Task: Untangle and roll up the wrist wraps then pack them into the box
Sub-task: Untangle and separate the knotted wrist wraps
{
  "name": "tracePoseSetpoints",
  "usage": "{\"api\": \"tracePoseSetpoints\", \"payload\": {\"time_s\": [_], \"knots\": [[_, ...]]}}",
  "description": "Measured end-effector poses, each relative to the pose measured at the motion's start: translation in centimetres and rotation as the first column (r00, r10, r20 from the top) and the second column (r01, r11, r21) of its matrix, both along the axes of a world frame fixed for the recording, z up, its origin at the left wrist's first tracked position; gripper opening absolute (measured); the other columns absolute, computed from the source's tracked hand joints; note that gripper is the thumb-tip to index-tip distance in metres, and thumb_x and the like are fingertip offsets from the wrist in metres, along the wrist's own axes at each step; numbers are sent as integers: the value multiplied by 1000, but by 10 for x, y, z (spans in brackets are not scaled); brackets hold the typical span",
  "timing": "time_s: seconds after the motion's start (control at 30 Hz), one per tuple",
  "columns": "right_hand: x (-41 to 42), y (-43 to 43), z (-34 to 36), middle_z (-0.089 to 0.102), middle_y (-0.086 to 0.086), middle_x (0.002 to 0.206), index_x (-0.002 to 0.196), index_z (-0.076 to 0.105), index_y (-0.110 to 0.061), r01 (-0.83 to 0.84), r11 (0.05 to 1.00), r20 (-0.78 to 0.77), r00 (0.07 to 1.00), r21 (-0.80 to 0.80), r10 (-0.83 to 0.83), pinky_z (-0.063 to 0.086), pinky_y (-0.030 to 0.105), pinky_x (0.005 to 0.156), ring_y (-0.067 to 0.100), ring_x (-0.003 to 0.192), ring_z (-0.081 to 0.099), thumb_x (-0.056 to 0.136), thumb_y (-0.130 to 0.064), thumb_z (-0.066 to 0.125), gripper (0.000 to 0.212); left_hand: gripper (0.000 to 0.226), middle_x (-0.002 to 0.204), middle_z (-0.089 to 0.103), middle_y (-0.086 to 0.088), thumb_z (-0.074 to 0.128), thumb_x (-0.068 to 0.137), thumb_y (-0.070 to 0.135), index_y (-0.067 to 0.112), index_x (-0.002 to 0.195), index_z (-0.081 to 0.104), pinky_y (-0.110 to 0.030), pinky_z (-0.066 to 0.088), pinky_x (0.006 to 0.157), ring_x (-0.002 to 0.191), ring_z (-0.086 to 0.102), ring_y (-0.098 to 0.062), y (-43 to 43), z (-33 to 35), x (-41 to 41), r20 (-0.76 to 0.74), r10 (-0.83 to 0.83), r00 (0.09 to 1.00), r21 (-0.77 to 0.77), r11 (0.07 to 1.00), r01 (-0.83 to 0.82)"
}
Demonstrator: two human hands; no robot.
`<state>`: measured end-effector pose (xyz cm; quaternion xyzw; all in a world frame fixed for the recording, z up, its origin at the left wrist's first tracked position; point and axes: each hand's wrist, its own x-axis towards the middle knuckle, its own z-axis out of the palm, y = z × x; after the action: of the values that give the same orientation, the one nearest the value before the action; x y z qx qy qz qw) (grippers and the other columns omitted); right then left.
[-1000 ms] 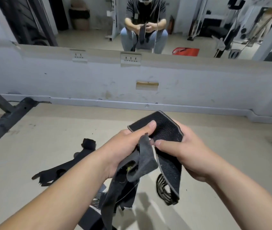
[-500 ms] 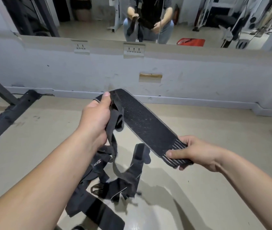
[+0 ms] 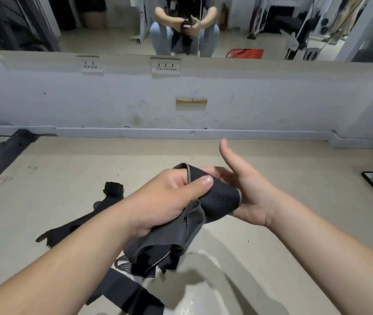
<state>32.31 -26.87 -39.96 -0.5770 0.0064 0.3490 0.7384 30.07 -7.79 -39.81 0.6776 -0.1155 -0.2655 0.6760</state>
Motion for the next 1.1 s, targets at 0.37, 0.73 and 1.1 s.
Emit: {"api": "tracePoseSetpoints", "payload": {"time_s": [0.37,0.73,1.1], "knots": [[0,-12,-12,77,16,118,121,74,-16,-128,775,37,981,-619,191,46,58,112,34,107,73,83,-97,9,110,22,113,80,2,55,109,18,15,118,75,-42,56,102,111,74,-18,5,-7,-3,401,-20,916,225,971,-78],[2,-14,3,77,20,113,118,75,0,37,987,8,999,155,-39,62,44,91,29,102,77,95,-36,63,45,33,111,74,15,54,107,4,12,139,56,-13,51,89,103,70,4,-18,-12,-24,67,-319,945,182,936,302],[2,-2,-16,61,19,84,90,67,-5,285,958,73,957,-27,-282,55,47,86,30,74,62,99,-30,70,26,18,83,74,-14,75,95,13,9,112,75,-31,62,59,62,68,-22,12,12,18,-229,473,851,-121,853,-507]]}}
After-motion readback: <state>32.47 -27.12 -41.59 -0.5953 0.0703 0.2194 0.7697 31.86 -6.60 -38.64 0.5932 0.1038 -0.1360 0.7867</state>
